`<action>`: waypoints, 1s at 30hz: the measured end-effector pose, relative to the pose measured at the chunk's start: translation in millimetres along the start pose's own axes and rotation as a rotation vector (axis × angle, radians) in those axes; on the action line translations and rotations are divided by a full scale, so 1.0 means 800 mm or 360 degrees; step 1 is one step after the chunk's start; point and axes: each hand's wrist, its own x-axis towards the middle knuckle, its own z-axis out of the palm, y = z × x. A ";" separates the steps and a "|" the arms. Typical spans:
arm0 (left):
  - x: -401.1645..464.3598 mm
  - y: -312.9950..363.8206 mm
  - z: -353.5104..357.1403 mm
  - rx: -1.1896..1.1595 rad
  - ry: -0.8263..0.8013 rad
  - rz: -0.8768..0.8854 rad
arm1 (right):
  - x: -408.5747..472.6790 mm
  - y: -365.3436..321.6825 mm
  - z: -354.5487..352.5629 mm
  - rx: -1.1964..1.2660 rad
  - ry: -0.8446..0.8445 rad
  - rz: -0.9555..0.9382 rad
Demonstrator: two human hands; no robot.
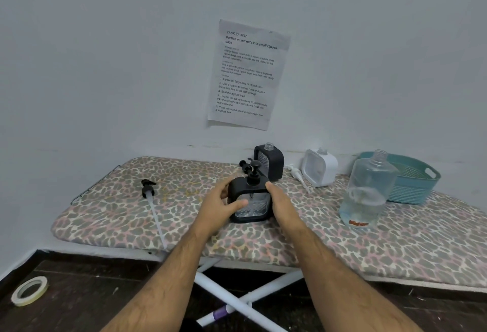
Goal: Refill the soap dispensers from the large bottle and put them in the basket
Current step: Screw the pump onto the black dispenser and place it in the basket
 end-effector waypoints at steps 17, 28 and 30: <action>-0.007 0.054 0.020 -0.0194 -0.0093 0.0054 | -0.062 -0.066 -0.070 -0.0186 -0.0038 -0.0207; 0.015 0.180 0.086 -0.0303 -0.0310 0.0351 | -0.107 -0.169 -0.198 -0.0342 0.0098 -0.0522; 0.021 0.201 0.102 -0.0314 -0.0358 0.0366 | -0.114 -0.182 -0.223 -0.0360 0.0137 -0.0541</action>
